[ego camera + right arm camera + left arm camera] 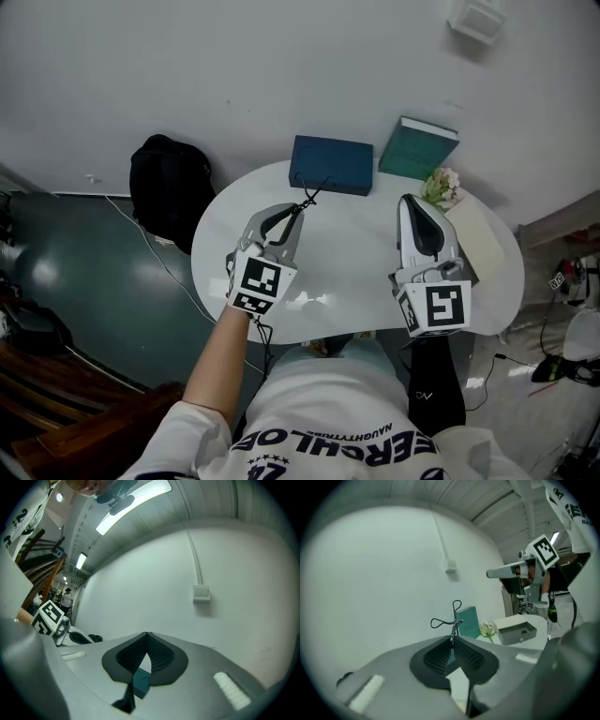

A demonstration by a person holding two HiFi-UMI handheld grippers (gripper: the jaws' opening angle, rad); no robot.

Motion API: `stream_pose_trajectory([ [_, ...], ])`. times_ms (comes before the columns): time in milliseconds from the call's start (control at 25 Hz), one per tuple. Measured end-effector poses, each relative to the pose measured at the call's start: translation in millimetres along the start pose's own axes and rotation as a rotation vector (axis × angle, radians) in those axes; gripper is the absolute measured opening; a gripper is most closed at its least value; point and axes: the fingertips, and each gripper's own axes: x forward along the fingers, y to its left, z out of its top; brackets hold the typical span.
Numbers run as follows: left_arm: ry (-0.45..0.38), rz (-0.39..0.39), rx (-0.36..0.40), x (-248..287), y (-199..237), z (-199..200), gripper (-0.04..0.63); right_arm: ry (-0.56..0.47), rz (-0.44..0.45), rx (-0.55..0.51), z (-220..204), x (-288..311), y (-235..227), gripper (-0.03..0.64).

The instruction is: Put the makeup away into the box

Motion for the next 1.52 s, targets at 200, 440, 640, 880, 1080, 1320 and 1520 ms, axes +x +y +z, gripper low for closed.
stream_pose_trajectory([
  [200,-0.150,0.149,-0.020,-33,20,56,0.026,-0.028,0.015,0.012,11,1,8,0.029],
  [440,-0.263,0.275,-0.040,-68,34,90,0.026,-0.053,0.037,0.012,17,-3,19,0.029],
  [640,-0.285,0.260,-0.054,-75,26,97,0.026,-0.062,0.043,0.031,19,-9,21,0.029],
  [880,-0.328,0.204,-0.026,-66,0,122,0.026,-0.055,0.026,0.044,15,-25,3,0.029],
  [1080,-0.341,0.134,-0.014,-36,-35,142,0.026,-0.041,-0.022,0.048,8,-46,-34,0.029],
  [1320,-0.360,0.029,-0.008,9,-91,168,0.026,-0.015,-0.111,0.056,-8,-83,-95,0.029],
  [1520,-0.375,-0.063,0.011,47,-146,189,0.026,0.004,-0.195,0.058,-20,-120,-149,0.029],
])
